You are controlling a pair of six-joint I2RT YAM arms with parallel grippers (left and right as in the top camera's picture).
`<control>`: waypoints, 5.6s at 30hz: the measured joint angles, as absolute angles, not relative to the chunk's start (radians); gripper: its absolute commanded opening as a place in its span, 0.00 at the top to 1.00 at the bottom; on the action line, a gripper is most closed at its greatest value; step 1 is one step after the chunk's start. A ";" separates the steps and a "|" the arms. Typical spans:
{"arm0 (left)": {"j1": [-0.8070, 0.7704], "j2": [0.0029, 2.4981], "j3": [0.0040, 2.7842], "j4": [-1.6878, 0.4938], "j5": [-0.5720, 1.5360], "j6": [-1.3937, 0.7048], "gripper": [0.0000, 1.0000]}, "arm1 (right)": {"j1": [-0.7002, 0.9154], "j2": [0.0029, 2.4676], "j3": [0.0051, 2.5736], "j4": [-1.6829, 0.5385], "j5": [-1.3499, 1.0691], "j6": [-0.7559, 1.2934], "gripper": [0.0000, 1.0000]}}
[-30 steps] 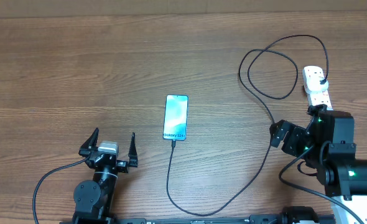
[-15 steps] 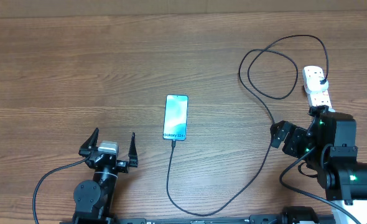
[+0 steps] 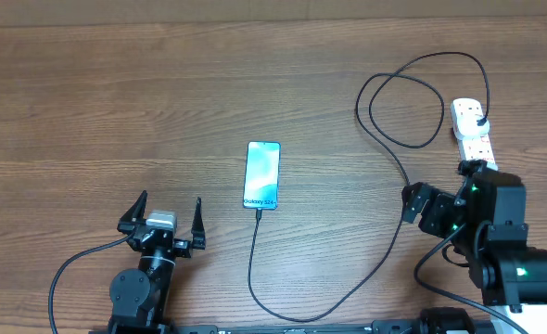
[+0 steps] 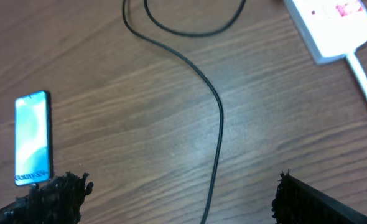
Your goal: Plug charger to phone and switch on socket
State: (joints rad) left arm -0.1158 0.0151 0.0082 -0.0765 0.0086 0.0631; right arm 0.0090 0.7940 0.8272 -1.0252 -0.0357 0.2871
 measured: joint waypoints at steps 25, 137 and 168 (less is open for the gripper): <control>-0.116 0.015 0.008 -0.076 0.009 0.063 0.00 | 0.009 0.694 0.605 -0.931 -0.045 0.287 0.00; -0.116 0.015 0.008 -0.076 0.006 0.063 0.01 | 0.009 0.013 0.069 0.389 -0.044 0.287 0.00; -0.116 0.015 0.008 -0.076 0.006 0.063 0.00 | 0.009 0.011 0.019 -0.087 -0.006 0.287 0.00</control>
State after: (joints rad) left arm -0.1158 0.0151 0.0082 -0.0765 0.0059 0.0631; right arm 0.0093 0.0109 0.0185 -0.0868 -0.0055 0.2874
